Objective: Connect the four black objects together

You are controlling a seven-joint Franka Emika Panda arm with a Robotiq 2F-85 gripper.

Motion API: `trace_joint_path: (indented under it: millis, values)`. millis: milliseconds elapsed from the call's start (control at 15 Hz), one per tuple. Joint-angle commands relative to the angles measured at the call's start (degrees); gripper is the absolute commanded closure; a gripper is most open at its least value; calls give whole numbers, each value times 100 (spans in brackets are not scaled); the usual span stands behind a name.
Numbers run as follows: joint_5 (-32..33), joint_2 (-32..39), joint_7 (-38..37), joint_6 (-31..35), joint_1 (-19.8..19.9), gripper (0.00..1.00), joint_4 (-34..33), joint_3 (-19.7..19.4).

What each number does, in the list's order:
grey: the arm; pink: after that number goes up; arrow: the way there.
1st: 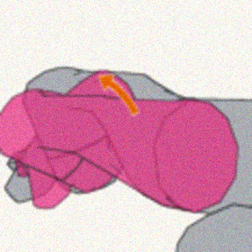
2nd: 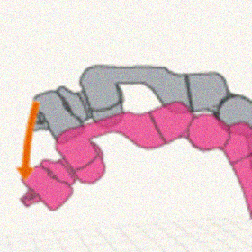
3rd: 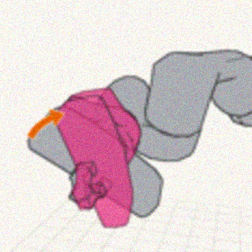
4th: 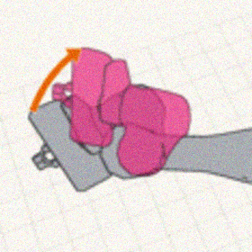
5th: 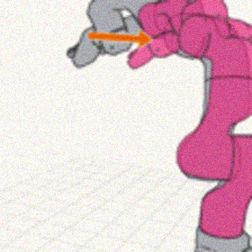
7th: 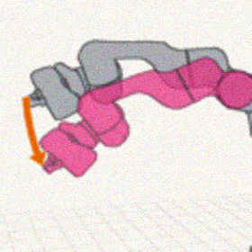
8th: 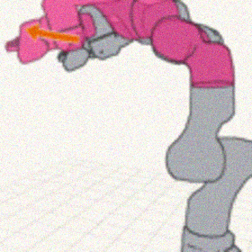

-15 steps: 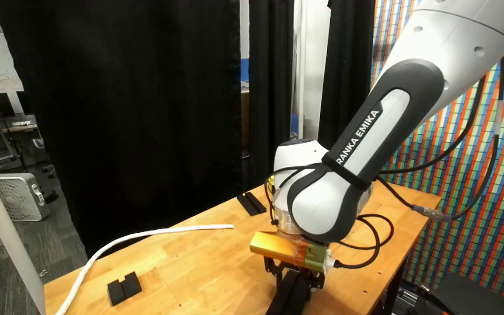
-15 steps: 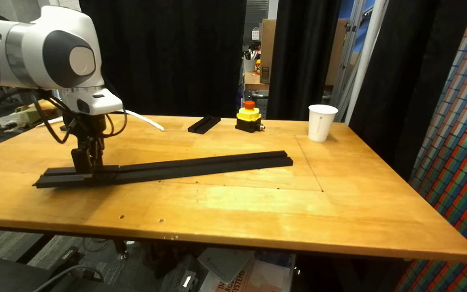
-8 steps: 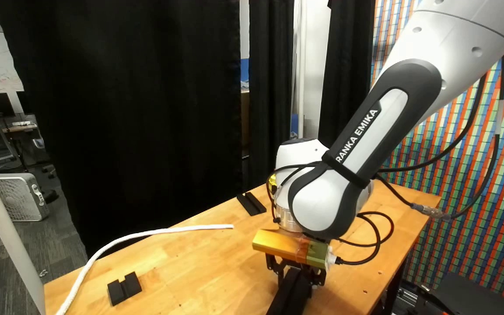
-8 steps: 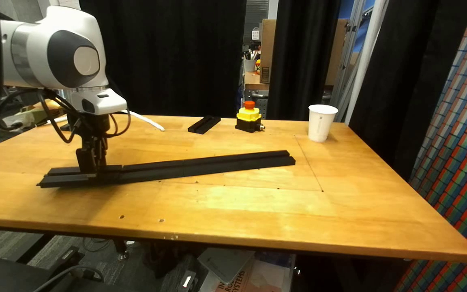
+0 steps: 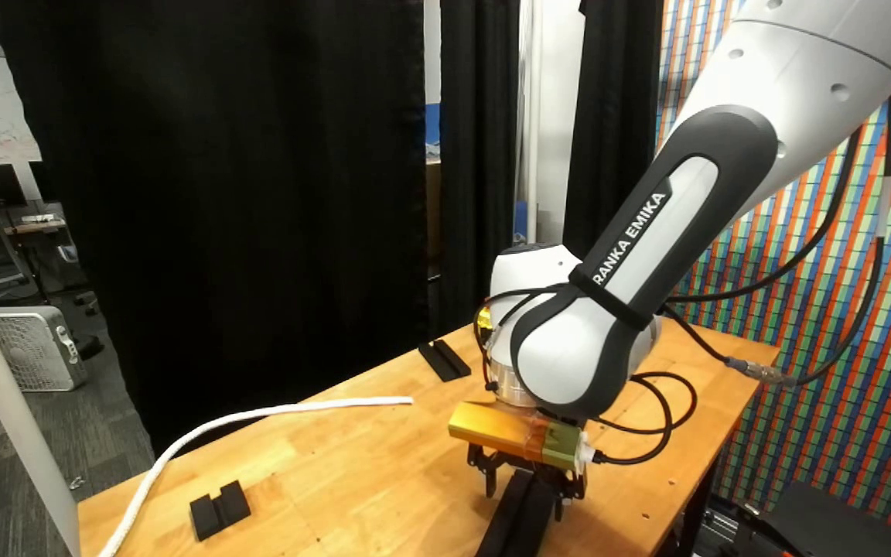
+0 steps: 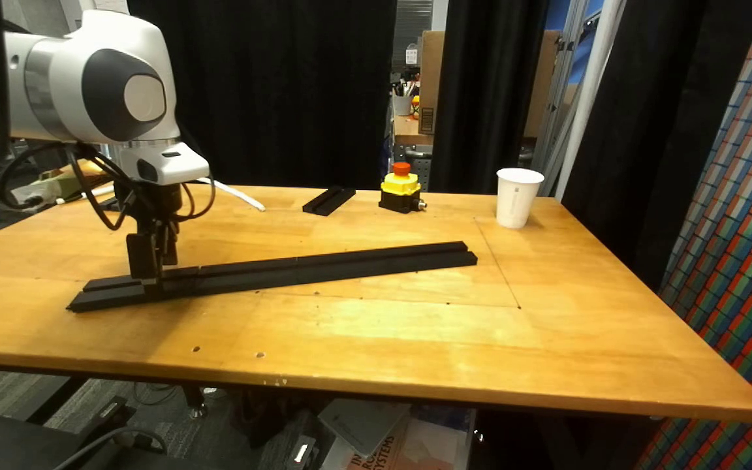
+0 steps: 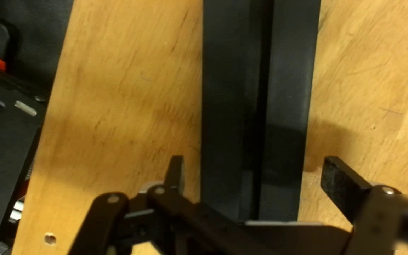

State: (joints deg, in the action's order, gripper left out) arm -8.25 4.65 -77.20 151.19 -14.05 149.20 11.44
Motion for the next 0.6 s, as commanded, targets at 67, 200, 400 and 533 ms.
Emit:
trace_joint_path:
  millis: [67, 200, 400, 533]
  values:
    - [-139, -148, 73, -14, 24, 0, 42, 13]
    - [-139, -159, 10, 11, 13, 0, 50, 17]
    - [-119, -155, -120, 62, 0, 0, 54, 12]
    - [-150, -138, -259, 98, -3, 0, 52, 11]
